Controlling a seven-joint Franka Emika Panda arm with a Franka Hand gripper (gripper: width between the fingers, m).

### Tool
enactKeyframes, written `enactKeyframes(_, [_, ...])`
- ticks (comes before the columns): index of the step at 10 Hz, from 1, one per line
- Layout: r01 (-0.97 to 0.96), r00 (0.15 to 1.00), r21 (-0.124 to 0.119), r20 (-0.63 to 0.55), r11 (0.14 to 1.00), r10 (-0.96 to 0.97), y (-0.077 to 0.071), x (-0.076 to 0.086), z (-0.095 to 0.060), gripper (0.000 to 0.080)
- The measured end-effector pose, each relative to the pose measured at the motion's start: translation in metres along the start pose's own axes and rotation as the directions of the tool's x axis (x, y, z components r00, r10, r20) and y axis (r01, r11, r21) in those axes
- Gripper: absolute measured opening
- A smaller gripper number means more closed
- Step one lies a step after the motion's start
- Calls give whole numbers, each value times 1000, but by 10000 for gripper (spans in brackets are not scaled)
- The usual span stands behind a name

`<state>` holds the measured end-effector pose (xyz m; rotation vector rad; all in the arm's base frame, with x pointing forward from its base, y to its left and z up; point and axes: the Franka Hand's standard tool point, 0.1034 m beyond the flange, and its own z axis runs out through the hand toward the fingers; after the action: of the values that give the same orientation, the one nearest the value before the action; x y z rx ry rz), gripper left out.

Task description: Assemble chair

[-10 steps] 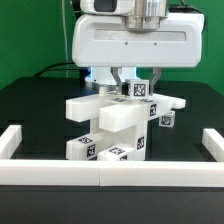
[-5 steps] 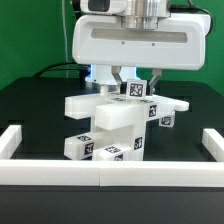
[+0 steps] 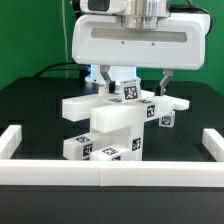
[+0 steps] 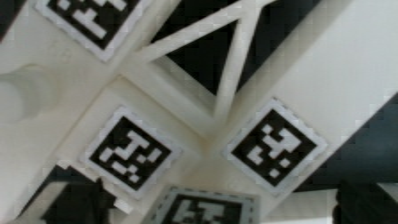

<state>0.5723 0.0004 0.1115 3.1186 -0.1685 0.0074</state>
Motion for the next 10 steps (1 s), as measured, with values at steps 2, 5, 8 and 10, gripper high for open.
enactKeyframes(2, [168,986,-3,0,986,-168,2,0,0,648])
enactKeyframes(5, [463,886,-8,-6,886,-463,3,5,-4,649])
enactKeyframes(8, [674,739,-18,4,739,-674,3,5,-4,649])
enactKeyframes(10, [759,651,-23,13,650,-759,4,5,-4,649])
